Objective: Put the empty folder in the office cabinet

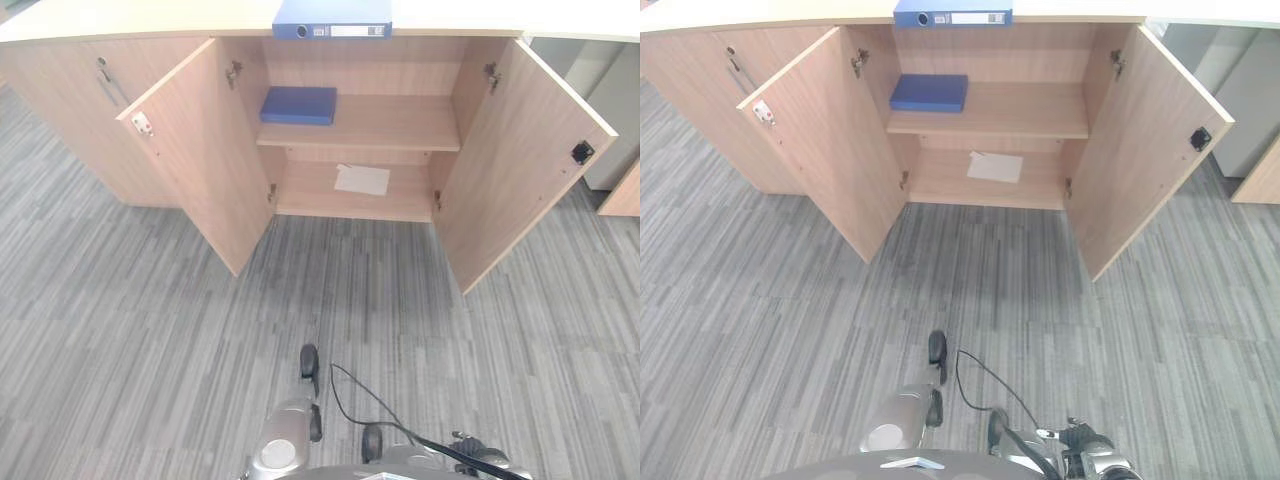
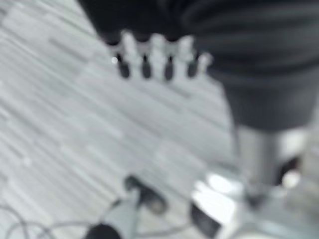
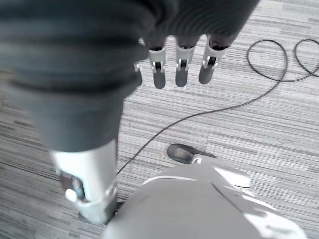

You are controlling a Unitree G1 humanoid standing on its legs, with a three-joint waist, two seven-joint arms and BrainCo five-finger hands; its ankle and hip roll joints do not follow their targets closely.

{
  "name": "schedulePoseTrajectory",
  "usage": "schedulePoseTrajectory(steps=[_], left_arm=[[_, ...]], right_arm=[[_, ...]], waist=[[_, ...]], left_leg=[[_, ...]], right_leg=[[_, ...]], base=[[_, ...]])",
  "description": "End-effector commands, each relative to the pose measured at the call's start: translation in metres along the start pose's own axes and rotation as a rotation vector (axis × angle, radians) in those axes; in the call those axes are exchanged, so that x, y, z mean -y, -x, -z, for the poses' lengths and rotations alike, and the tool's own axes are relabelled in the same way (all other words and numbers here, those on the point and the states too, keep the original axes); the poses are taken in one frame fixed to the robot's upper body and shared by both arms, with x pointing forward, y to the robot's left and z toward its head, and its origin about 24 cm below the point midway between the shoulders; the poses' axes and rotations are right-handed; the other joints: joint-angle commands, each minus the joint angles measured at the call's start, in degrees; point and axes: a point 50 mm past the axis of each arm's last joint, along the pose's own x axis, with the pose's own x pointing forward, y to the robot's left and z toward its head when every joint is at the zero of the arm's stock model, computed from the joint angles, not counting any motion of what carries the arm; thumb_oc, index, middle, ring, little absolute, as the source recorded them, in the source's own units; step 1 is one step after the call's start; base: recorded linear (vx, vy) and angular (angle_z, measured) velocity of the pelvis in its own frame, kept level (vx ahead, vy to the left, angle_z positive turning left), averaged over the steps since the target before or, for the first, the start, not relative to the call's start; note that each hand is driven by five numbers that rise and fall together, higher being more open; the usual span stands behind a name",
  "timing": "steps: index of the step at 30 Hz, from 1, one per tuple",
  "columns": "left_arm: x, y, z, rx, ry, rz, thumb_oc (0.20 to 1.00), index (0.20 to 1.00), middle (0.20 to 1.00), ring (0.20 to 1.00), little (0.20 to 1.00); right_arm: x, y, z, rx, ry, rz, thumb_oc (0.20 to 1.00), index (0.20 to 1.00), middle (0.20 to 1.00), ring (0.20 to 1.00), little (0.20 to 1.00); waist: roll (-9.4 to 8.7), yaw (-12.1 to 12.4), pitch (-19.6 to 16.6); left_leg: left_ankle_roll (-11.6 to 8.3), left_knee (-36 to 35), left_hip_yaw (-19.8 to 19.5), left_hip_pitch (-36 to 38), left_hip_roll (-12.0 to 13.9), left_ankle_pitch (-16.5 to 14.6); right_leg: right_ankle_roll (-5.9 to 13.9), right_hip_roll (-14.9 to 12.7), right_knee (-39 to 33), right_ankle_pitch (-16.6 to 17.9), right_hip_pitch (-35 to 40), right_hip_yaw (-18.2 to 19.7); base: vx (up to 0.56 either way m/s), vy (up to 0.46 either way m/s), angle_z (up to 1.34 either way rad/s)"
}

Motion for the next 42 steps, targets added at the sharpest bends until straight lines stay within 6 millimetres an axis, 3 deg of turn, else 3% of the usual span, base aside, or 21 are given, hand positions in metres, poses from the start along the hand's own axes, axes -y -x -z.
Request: schedulePoseTrajectory(steps=[1, 6, 10, 11, 14, 15, 17, 19, 21, 23, 25, 27, 30, 34, 36, 38, 40, 42], left_arm=[[-0.009, 0.003, -0.003, 0.039, -0.021, -0.019, 1.0, 1.0, 1.0, 1.0, 1.0], [-0.017, 0.005, -0.009, 0.051, -0.035, -0.041, 1.0, 1.0, 1.0, 1.0, 1.0], [-0.029, 0.009, -0.011, 0.042, -0.082, -0.075, 1.0, 1.0, 1.0, 1.0, 1.0], [-0.036, 0.012, -0.014, 0.045, -0.11, -0.101, 1.0, 1.0, 1.0, 1.0, 1.0], [-0.041, 0.013, -0.016, 0.059, -0.118, -0.115, 1.0, 1.0, 1.0, 1.0, 1.0], [-0.045, 0.016, -0.024, 0.099, -0.152, -0.119, 1.0, 1.0, 1.0, 1.0, 1.0], [-0.045, 0.016, -0.027, 0.111, -0.166, -0.111, 1.0, 1.0, 1.0, 1.0, 1.0], [-0.042, 0.017, -0.036, 0.147, -0.201, -0.09, 1.0, 1.0, 1.0, 1.0, 1.0], [-0.041, 0.018, -0.043, 0.167, -0.224, -0.081, 1.0, 1.0, 1.0, 1.0, 1.0], [-0.035, 0.019, -0.059, 0.213, -0.247, -0.074, 1.0, 1.0, 1.0, 1.0, 1.0], [-0.029, 0.019, -0.064, 0.236, -0.243, -0.064, 1.0, 1.0, 1.0, 1.0, 1.0], [-0.025, 0.018, -0.063, 0.244, -0.257, -0.057, 1.0, 1.0, 1.0, 1.0, 1.0], [-0.019, 0.015, -0.06, 0.244, -0.309, -0.038, 1.0, 1.0, 1.0, 1.0, 1.0], [-0.006, 0.013, -0.063, 0.248, -0.311, -0.006, 1.0, 1.0, 1.0, 1.0, 1.0], [0.001, 0.011, -0.065, 0.256, -0.316, 0.008, 1.0, 1.0, 1.0, 1.0, 1.0], [0.005, 0.011, -0.067, 0.267, -0.299, 0.001, 1.0, 1.0, 1.0, 1.0, 1.0], [0.005, 0.011, -0.069, 0.271, -0.288, -0.005, 1.0, 1.0, 1.0, 1.0, 1.0], [0.005, 0.011, -0.07, 0.27, -0.278, -0.006, 1.0, 1.0, 1.0, 1.0, 1.0]], right_arm=[[0.008, 0.004, 0.002, 0.064, 0.002, 0.011, 1.0, 1.0, 1.0, 1.0, 1.0], [0.009, 0.004, 0.002, 0.086, -0.005, 0.029, 1.0, 1.0, 1.0, 1.0, 1.0], [0.008, 0.004, -0.002, 0.129, -0.02, 0.037, 1.0, 1.0, 1.0, 1.0, 1.0], [0.006, 0.004, -0.015, 0.187, -0.055, 0.047, 1.0, 1.0, 1.0, 1.0, 1.0], [0.006, 0.004, -0.025, 0.221, -0.065, 0.065, 1.0, 1.0, 1.0, 1.0, 1.0], [0.004, 0.004, -0.04, 0.264, -0.049, 0.085, 1.0, 1.0, 1.0, 1.0, 1.0], [0.004, 0.004, -0.043, 0.278, -0.037, 0.09, 1.0, 1.0, 1.0, 1.0, 1.0], [0.0, 0.005, -0.055, 0.327, 0.0, 0.092, 1.0, 1.0, 1.0, 1.0, 1.0], [0.0, 0.006, -0.062, 0.363, 0.022, 0.108, 1.0, 1.0, 1.0, 1.0, 1.0], [0.001, 0.009, -0.069, 0.384, 0.011, 0.085, 1.0, 1.0, 1.0, 1.0, 1.0], [0.002, 0.009, -0.067, 0.391, -0.009, 0.086, 1.0, 1.0, 1.0, 1.0, 1.0], [0.002, 0.01, -0.065, 0.397, -0.023, 0.103, 1.0, 1.0, 1.0, 1.0, 1.0], [0.005, 0.01, -0.059, 0.379, -0.051, 0.126, 1.0, 1.0, 1.0, 1.0, 1.0], [0.011, 0.009, -0.043, 0.312, -0.038, 0.153, 1.0, 1.0, 1.0, 1.0, 1.0], [0.018, 0.009, -0.039, 0.282, -0.033, 0.166, 1.0, 1.0, 1.0, 1.0, 1.0], [0.024, 0.01, -0.039, 0.274, -0.024, 0.167, 1.0, 1.0, 1.0, 1.0, 1.0], [0.026, 0.011, -0.038, 0.267, -0.011, 0.168, 1.0, 1.0, 1.0, 1.0, 1.0], [0.031, 0.012, -0.037, 0.264, -0.003, 0.181, 1.0, 1.0, 1.0, 1.0, 1.0]], waist=[[-1.78, 0.2, -1.2], [-2.31, 0.3, -2.7], [-3.05, 0.8, -5.1], [-3.11, 0.5, -5.8], [-3.07, 0.3, -6.2], [-1.99, -0.6, -6.0], [-1.65, -1.0, -5.7], [-0.54, -2.5, -4.0], [-0.33, -3.1, -3.0], [-1.48, -4.4, -1.3], [-2.45, -5.8, -0.8], [-2.94, -7.0, -1.2], [-3.0, -8.7, -2.9], [-2.87, -9.5, -4.9], [-3.17, -9.1, -5.3], [-3.76, -8.2, -4.8], [-4.08, -7.8, -4.4], [-4.03, -6.8, -3.7]], left_leg=[[3.58, 3.0, 1.9, -3.4, -0.3, 6.6], [5.4, 5.7, 3.9, -1.3, -0.4, 2.8], [8.5, 8.9, 3.1, 0.4, -3.0, -1.5], [10.17, 8.6, 2.4, 2.1, -4.6, -2.6], [11.34, 8.4, 2.3, 3.1, -5.4, -3.4], [13.01, 6.4, 3.1, 6.9, -6.1, -4.3], [13.25, 5.4, 3.4, 8.2, -6.1, -4.5], [12.46, 2.5, 5.2, 13.6, -4.7, -5.0], [11.4, 1.6, 6.1, 16.1, -3.6, -5.3], [10.14, 1.6, 8.1, 18.6, -2.3, -6.9], [9.71, 1.6, 8.4, 20.9, -2.4, -8.5], [9.68, 1.0, 7.4, 23.2, -2.3, -10.1], [9.36, -0.2, 5.5, 25.2, -1.6, -11.0], [8.04, 1.4, 3.7, 26.6, 0.1, -12.1], [7.12, 6.8, 3.7, 24.8, 1.3, -11.6], [6.34, 17.1, 3.7, 19.6, 3.4, -7.9], [5.79, 23.3, 3.6, 16.2, 4.7, -6.1], [6.01, 27.2, 2.0, 12.1, 4.1, -6.0]], right_leg=[[5.29, 0.2, 2.4, -3.0, 4.8, 1.5], [6.76, -2.5, 3.1, -5.7, 7.9, 2.8], [8.37, -6.0, 6.0, -6.4, 9.8, 1.6], [9.02, -7.7, 11.0, -5.5, 8.9, 0.0], [10.2, -9.2, 16.5, -2.4, 7.0, -1.5], [11.9, -11.9, 30.4, 4.9, -1.0, -4.4], [11.88, -11.9, 32.2, 5.0, -3.1, -5.1], [11.53, -10.6, 30.0, 2.7, -10.8, -9.2], [11.24, -10.0, 25.4, 1.3, -13.0, -11.6], [12.53, -11.0, 14.2, 4.6, -15.9, -13.7], [14.44, -12.8, 8.2, 10.4, -18.0, -12.1], [15.51, -13.4, 5.4, 13.7, -19.5, -9.4], [14.95, -11.8, 3.9, 12.6, -19.0, -5.9], [12.58, -9.9, 3.6, 9.6, -16.1, -4.7], [11.12, -9.2, 3.4, 8.6, -14.3, -5.3], [9.23, -8.2, 2.9, 7.1, -11.6, -5.3], [8.19, -7.9, 2.8, 6.4, -10.4, -5.5], [7.49, -7.4, 2.8, 5.1, -8.5, -5.9]], base=[[0.36, 0.189, -0.29], [0.42, 0.184, -0.5], [0.42, 0.215, -0.33], [0.24, 0.159, -0.13], [0.23, 0.193, -0.01], [0.22, 0.247, 0.02], [0.17, 0.149, -0.1], [0.17, -0.01, 0.13], [0.12, -0.156, -0.14], [0.15, -0.258, -0.22], [0.27, -0.218, -0.12], [0.38, -0.238, -0.08], [0.32, -0.213, 0.07], [0.3, -0.236, 0.55], [0.22, -0.261, 0.2], [0.17, -0.264, 0.05], [0.14, -0.214, -0.04], [0.13, -0.106, -0.07]])
